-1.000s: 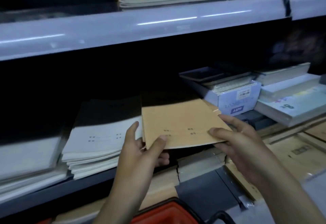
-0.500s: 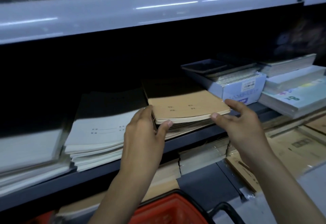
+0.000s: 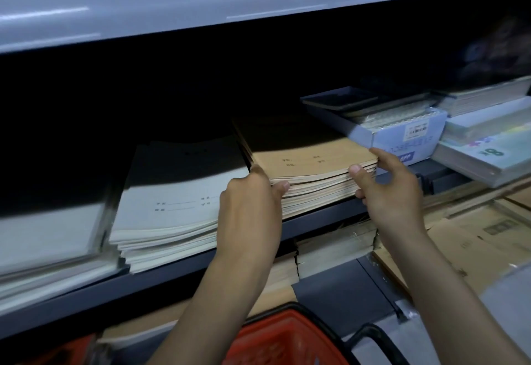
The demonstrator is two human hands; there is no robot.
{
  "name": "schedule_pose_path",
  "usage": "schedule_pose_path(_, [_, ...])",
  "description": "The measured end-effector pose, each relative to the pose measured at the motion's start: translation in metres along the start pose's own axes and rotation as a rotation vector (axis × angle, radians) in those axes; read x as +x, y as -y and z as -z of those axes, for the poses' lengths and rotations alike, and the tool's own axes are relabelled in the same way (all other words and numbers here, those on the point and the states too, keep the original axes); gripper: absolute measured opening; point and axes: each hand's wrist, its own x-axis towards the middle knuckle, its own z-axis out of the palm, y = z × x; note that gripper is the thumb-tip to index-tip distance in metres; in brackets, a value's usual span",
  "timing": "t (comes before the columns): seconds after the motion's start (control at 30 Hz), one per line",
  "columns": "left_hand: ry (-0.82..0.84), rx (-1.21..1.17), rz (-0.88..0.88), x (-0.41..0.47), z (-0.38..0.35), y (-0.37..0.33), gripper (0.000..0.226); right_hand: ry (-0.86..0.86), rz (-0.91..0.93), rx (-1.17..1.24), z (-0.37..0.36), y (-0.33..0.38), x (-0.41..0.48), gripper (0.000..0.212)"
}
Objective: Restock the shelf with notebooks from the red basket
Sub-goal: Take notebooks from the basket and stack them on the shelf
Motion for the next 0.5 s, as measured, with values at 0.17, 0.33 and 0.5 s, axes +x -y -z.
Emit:
schedule_pose_path(0.17, [0.009, -0.201, -0.023, -0.01, 0.007, 0.001, 0.03, -0.07, -0.012, -0.058, -0.002, 0.009, -0.016, 0.059])
schedule_pose_path(0.33, [-0.143, -0.406, -0.106, -0.055, 0.019, 0.03, 0.017, 0.016, 0.208, -0.139, -0.011, 0.012, -0.078, 0.026])
schedule_pose_path(0.5, [-0.11, -0.272, -0.069, -0.126, 0.005, 0.111, 0.014, 0.326, 0.237, -0.263, -0.043, -0.013, -0.141, 0.012])
